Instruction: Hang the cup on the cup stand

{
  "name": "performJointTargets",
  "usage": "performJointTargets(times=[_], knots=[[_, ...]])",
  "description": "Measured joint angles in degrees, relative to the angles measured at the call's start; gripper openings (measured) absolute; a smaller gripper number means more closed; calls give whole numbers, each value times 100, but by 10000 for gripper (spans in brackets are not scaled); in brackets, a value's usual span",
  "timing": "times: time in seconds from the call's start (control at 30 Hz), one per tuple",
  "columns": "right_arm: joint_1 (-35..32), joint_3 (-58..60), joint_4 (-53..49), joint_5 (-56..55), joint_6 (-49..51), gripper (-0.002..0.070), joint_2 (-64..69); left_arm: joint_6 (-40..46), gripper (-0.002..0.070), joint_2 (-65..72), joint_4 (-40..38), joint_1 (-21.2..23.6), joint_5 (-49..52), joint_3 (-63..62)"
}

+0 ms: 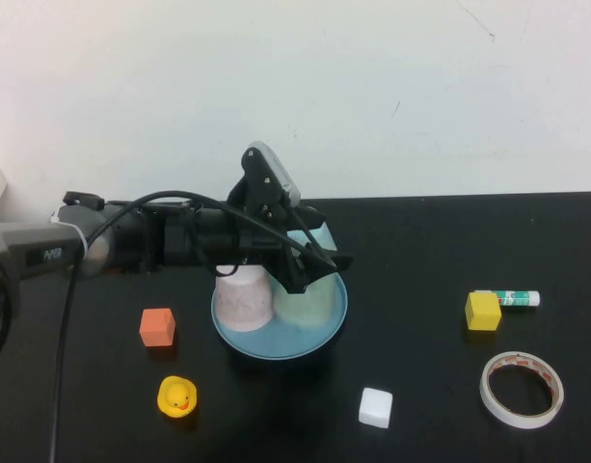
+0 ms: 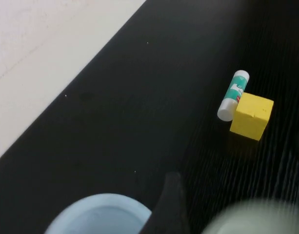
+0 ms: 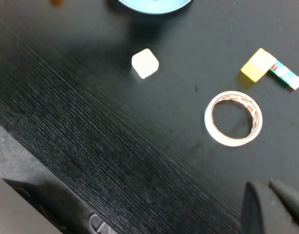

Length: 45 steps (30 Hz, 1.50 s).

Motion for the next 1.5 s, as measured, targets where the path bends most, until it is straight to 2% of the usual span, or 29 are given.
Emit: performJointTargets(times=[0.2,0.27,0.37,0.5,0.6,0.8,1.03,1.5], knots=[[0,0,-170,0,-256,0,0,50,586,-316,-8,-2,-217,0],[0,0,-180,10,-413,0,-9,50,559,-536,-8,-2,-407,0],[0,12,-195,-9,-557,0,-95,50,417,-1037,-8,-12,-863,0],[0,325,-199,-316,-655,0,-499,50,123,-1889,-8,-12,-1839,0],[0,870,-188,-803,-678,0,-892,50,37,-2617,-54,-12,-2649,0],[0,2021,-30,-1668,-609,0,-1601,-17,3,-3919,-134,-12,-3795,96],[0,2583,176,-1758,-598,0,-1781,-280,0,-5628,-144,-12,-3849,1047],[0,2625,199,-1808,-586,0,-1781,-414,0,-8506,-153,-12,-3852,3862]])
